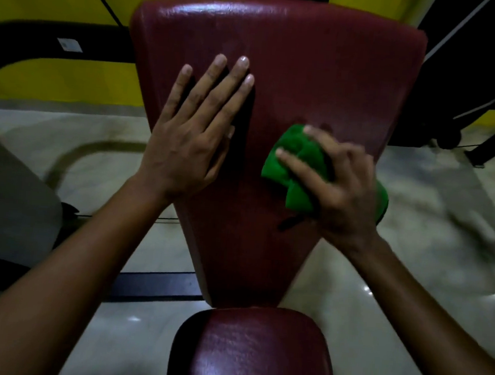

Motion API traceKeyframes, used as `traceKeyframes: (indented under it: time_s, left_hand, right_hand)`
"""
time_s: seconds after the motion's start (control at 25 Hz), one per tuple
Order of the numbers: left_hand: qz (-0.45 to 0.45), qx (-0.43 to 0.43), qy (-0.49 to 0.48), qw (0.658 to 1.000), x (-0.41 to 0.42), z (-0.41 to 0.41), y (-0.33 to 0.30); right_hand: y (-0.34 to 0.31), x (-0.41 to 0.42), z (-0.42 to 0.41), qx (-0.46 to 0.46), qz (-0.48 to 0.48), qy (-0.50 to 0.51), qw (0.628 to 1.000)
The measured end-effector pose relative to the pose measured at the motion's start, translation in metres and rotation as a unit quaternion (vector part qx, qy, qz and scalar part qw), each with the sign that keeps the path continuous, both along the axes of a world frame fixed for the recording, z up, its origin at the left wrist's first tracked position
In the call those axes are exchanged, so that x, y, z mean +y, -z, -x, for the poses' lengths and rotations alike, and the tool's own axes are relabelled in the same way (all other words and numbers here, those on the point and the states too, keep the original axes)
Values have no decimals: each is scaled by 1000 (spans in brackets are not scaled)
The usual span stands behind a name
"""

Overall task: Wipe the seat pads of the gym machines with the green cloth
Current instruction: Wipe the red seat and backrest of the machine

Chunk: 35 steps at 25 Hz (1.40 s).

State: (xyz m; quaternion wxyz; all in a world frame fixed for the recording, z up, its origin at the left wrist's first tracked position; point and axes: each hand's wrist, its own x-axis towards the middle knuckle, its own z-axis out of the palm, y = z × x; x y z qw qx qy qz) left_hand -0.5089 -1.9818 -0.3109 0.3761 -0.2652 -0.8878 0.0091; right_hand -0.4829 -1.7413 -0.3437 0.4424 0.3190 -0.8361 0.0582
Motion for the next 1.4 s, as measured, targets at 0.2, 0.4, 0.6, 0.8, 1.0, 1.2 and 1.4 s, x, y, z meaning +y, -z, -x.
traceKeyframes:
  time_s: [0.2,0.4,0.6,0.8,1.0,1.2,1.4]
  left_hand:
    - [-11,-6,-2,1000,2,-1,-1]
    - [5,6,-5,1000,2,-2,0]
    - [-17,24,-22,999,8,-1,9]
    - [-17,46,-32,998,10,-2,19]
    - [5,38,-32,999,10,-22,57]
    - [-41,16,-36,998,19,-36,78]
    - [-52,7,-25,998,19,-38,77]
  right_hand:
    - [33,2,-12,7,-74,-16,997]
    - [61,31,-16,48,-305,-114,944]
    - [-5,32,14,51,-20,33,998]
    - [71,41,-13,50,-127,-16,991]
    - [99,59,-23,34,-249,-73,965]
    - [70,41,-10,78,-14,50,996]
    - [129,43,-34,42,-215,-7,976]
